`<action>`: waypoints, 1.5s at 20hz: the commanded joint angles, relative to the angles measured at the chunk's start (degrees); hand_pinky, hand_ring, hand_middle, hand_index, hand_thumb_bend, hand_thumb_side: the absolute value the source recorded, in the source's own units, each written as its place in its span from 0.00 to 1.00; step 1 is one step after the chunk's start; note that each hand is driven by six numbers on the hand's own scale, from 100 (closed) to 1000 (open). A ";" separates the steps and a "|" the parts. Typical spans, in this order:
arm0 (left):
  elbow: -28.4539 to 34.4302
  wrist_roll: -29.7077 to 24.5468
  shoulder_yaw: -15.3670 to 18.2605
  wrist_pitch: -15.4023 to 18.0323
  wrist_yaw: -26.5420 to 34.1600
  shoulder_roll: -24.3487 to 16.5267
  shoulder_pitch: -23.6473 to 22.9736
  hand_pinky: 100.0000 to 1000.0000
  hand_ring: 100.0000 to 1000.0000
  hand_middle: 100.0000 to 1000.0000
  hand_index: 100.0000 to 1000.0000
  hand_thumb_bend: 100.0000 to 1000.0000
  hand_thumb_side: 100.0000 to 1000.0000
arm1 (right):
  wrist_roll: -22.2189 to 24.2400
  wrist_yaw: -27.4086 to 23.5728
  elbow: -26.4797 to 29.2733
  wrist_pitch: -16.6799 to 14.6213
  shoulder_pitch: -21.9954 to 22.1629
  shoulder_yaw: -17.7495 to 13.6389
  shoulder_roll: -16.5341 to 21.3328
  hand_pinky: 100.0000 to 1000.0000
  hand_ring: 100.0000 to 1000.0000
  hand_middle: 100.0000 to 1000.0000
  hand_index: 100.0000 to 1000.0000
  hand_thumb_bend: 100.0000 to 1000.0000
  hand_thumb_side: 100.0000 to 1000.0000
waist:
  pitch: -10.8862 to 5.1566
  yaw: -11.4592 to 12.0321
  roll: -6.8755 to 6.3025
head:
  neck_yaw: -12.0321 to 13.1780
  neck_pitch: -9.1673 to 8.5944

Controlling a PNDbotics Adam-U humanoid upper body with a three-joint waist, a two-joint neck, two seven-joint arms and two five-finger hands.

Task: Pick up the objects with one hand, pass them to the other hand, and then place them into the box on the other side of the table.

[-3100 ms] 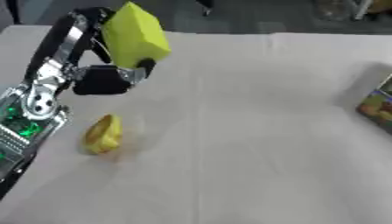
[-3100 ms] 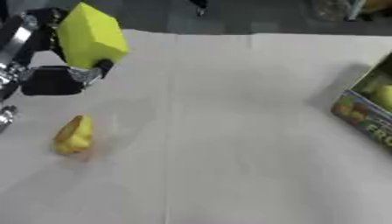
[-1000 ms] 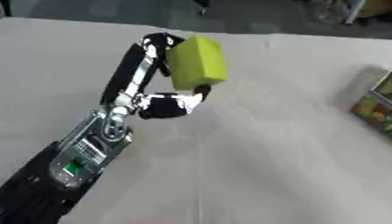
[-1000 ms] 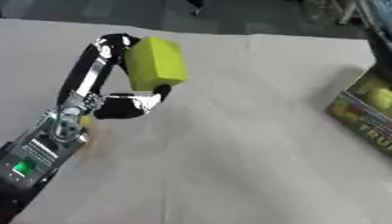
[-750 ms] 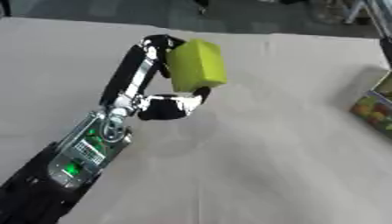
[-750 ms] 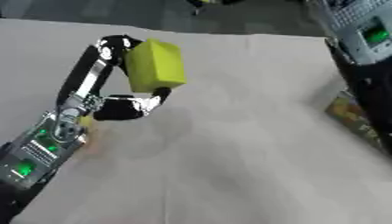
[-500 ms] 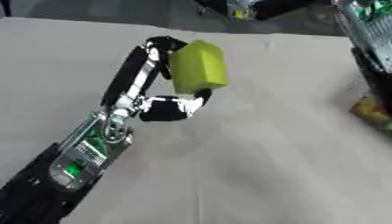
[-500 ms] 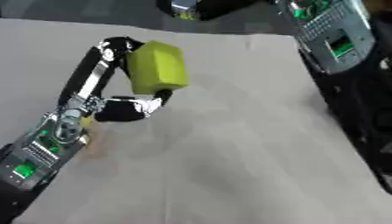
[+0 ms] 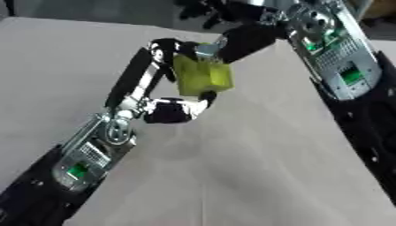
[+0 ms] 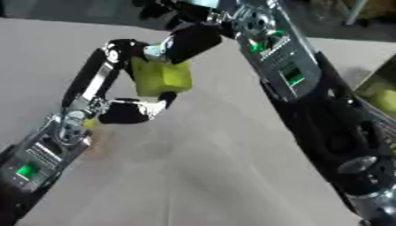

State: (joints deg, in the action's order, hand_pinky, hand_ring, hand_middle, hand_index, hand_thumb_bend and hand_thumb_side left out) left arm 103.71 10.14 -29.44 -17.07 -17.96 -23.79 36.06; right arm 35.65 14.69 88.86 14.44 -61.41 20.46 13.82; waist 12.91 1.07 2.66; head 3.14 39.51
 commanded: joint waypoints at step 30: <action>-0.37 1.23 2.52 -0.41 3.13 -2.15 0.08 0.40 0.41 0.31 0.38 0.07 0.00 | 9.27 -7.15 0.90 -5.44 -0.30 -0.44 5.78 0.86 0.94 0.78 0.94 0.44 0.02 | -1.94 -0.32 0.48 | 0.70 -0.39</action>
State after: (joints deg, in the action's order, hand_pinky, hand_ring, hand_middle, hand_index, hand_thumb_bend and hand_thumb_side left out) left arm 102.13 11.29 -27.69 -17.37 -15.30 -24.86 34.98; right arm 44.71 6.72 89.60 9.72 -60.92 20.22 19.34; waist 12.91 0.75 2.66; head 3.93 39.47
